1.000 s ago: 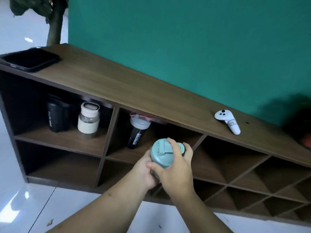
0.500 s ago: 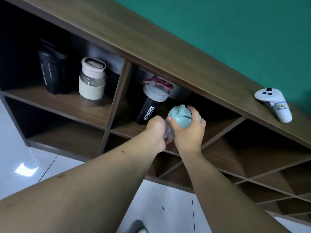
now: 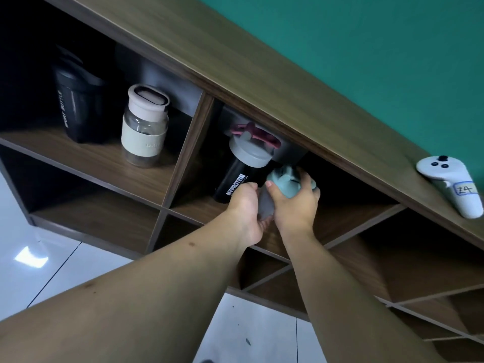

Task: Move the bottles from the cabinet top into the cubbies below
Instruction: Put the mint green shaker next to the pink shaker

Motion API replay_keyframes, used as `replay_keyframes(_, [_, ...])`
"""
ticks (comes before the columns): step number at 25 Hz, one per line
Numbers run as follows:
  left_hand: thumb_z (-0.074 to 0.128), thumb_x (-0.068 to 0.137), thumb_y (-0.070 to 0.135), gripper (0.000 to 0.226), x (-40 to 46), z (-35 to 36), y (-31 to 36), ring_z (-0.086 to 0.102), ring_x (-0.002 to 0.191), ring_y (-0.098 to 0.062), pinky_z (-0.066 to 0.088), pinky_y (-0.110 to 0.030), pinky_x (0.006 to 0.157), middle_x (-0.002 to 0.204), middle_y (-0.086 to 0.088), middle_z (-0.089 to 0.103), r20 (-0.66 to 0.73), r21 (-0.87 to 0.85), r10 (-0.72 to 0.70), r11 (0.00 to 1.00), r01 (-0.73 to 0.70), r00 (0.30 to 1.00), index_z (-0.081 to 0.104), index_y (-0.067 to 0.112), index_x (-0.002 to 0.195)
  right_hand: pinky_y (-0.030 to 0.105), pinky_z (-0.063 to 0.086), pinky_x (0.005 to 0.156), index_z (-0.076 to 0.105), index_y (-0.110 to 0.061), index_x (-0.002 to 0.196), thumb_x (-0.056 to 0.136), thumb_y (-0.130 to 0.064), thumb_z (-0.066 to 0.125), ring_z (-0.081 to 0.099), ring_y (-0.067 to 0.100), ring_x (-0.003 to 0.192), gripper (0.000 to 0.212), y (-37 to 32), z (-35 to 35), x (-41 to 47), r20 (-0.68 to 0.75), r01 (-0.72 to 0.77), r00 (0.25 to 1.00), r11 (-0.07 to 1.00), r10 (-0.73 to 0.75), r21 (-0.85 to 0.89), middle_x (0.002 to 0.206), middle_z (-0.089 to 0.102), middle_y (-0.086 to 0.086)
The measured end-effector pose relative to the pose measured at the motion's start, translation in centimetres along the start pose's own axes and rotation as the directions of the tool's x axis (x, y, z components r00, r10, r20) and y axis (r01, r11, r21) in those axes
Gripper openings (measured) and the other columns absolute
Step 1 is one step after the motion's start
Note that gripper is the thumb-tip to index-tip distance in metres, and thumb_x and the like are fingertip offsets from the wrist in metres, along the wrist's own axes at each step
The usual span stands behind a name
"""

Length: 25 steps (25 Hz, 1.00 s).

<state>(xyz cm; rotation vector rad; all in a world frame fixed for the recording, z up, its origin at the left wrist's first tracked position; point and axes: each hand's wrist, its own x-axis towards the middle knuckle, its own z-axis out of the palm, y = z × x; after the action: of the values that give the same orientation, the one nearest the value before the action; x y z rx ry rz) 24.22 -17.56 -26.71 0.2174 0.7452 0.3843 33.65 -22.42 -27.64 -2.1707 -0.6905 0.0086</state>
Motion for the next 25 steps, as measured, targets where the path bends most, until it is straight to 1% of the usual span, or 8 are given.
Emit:
replay_keyframes(3, [0.046, 0.106, 0.037, 0.036, 0.3, 0.1, -0.1, 0.070, 0.085, -0.017, 0.057, -0.036, 0.087, 0.095, -0.001, 0.073, -0.001, 0.002, -0.019, 1.000, 0.019, 1.000, 0.069, 0.018, 0.127, 0.029, 0.041, 0.100, 0.036, -0.019, 0.158, 0.084, -0.040, 0.081, 0.052, 0.036, 0.132, 0.089, 0.2, 0.1, 0.2, 0.041, -0.010, 0.999, 1.000, 0.011, -0.015, 0.155, 0.034, 0.018])
replay_keyframes(7, [0.047, 0.107, 0.037, 0.027, 0.3, 0.5, -0.2, 0.065, 0.079, -0.016, 0.054, -0.033, 0.085, 0.088, 0.002, 0.068, -0.003, 0.038, -0.010, 0.999, 0.011, 1.000, 0.066, 0.019, 0.099, 0.041, 0.049, 0.106, 0.029, -0.031, 0.159, 0.079, -0.035, 0.086, 0.051, 0.034, 0.134, 0.098, 0.4, 0.0, -0.2, 0.077, 0.014, 0.997, 1.000, -0.014, 0.005, 0.157, 0.031, 0.015])
replay_keyframes(10, [0.048, 0.106, 0.035, 0.030, -0.5, 0.9, -0.2, 0.065, 0.078, -0.017, 0.052, -0.035, 0.096, 0.082, 0.000, 0.070, -0.007, 0.102, 0.023, 0.995, -0.022, 1.000, 0.065, 0.018, 0.089, 0.033, 0.045, 0.105, 0.020, -0.040, 0.160, 0.076, -0.031, 0.089, 0.049, 0.029, 0.137, 0.109, 0.7, -0.2, -1.4, 0.045, -0.010, 0.999, 0.994, 0.005, 0.111, 0.162, 0.025, 0.011])
replay_keyframes(12, [0.049, 0.106, 0.033, 0.031, -1.0, 1.3, -0.3, 0.064, 0.075, -0.018, 0.053, -0.035, 0.093, 0.071, -0.001, 0.073, -0.007, 0.174, 0.064, 0.983, -0.062, 0.998, 0.066, 0.017, 0.086, 0.032, 0.042, 0.107, 0.017, -0.040, 0.160, 0.078, -0.027, 0.088, 0.047, 0.028, 0.141, 0.110, 1.2, -0.2, -2.4, -0.006, -0.013, 1.000, 0.987, 0.014, 0.161, 0.163, 0.025, 0.009])
replay_keyframes(15, [0.045, 0.109, 0.030, 0.032, -1.6, 1.2, -0.7, 0.062, 0.074, -0.015, 0.051, -0.031, 0.077, 0.073, 0.003, 0.065, 0.003, 0.239, 0.109, 0.965, -0.107, 0.994, 0.064, 0.019, 0.084, 0.027, 0.036, 0.102, 0.008, -0.044, 0.161, 0.081, -0.019, 0.084, 0.046, 0.027, 0.143, 0.113, 2.5, 0.0, -3.3, 0.013, -0.063, 0.998, 0.978, 0.062, 0.201, 0.163, 0.028, 0.005])
replay_keyframes(19, [0.045, 0.109, 0.033, 0.023, -1.5, 0.8, -1.3, 0.065, 0.088, -0.016, 0.050, -0.034, 0.089, 0.087, 0.004, 0.062, 0.024, 0.297, 0.145, 0.944, -0.145, 0.989, 0.065, 0.022, 0.107, 0.038, 0.039, 0.116, -0.005, -0.039, 0.162, 0.081, -0.018, 0.082, 0.045, 0.028, 0.144, 0.120, 3.1, -0.1, -3.3, 0.085, -0.216, 0.976, 0.942, 0.201, 0.257, 0.163, 0.038, 0.006])
replay_keyframes(21, [0.047, 0.107, 0.036, 0.028, -0.7, 0.6, -1.5, 0.065, 0.102, -0.020, 0.049, -0.039, 0.097, 0.104, 0.002, 0.062, 0.023, 0.327, 0.162, 0.931, -0.160, 0.987, 0.064, 0.021, 0.124, 0.042, 0.044, 0.113, 0.002, -0.033, 0.163, 0.081, -0.017, 0.081, 0.051, 0.029, 0.140, 0.115, 3.1, 0.1, -3.0, 0.097, -0.278, 0.960, 0.923, 0.261, 0.265, 0.156, 0.049, 0.008])
replay_keyframes(25, [0.044, 0.108, 0.040, 0.029, 0.8, 0.3, -1.9, 0.067, 0.110, -0.022, 0.050, -0.043, 0.107, 0.108, 0.001, 0.070, 0.068, 0.339, 0.158, 0.925, -0.172, 0.985, 0.066, 0.022, 0.114, 0.041, 0.051, 0.106, 0.033, -0.030, 0.158, 0.080, -0.011, 0.075, 0.064, 0.025, 0.123, 0.090, 3.1, 0.6, -2.1, 0.127, -0.330, 0.944, 0.886, 0.305, 0.324, 0.134, 0.068, 0.004])
